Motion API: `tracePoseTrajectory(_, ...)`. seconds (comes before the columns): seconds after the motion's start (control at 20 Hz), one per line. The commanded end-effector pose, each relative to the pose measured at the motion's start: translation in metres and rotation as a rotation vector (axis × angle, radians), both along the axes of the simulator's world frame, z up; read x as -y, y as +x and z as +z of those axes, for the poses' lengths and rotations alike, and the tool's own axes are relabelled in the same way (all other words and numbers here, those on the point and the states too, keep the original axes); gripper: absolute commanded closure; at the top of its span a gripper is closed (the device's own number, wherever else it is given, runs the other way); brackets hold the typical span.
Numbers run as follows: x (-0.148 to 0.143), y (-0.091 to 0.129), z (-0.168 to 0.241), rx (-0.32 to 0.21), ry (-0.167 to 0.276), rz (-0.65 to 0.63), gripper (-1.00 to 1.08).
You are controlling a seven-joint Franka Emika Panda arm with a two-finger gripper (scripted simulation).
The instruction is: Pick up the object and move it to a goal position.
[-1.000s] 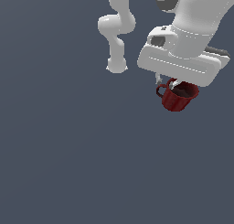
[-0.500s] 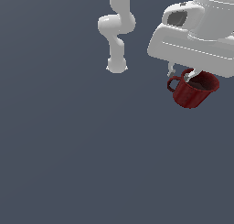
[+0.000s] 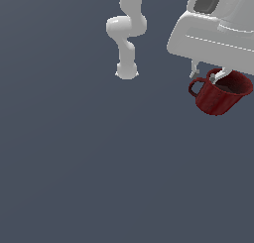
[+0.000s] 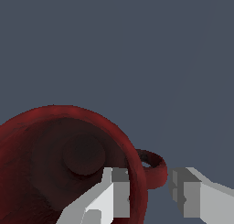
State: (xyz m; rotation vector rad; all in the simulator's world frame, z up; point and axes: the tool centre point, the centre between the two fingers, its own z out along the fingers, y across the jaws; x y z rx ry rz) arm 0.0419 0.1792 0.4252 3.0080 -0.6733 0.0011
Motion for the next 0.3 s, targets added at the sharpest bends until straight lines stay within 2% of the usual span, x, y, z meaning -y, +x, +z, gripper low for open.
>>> tracePoseTrajectory(0.0,-0.0010,0.0017,0.0051,0.004,0.001,0.000,1.08)
tracePoseTrajectory(0.25,-0.0017,0.0028,0.0070,0.004,0.001,0.000,1.08)
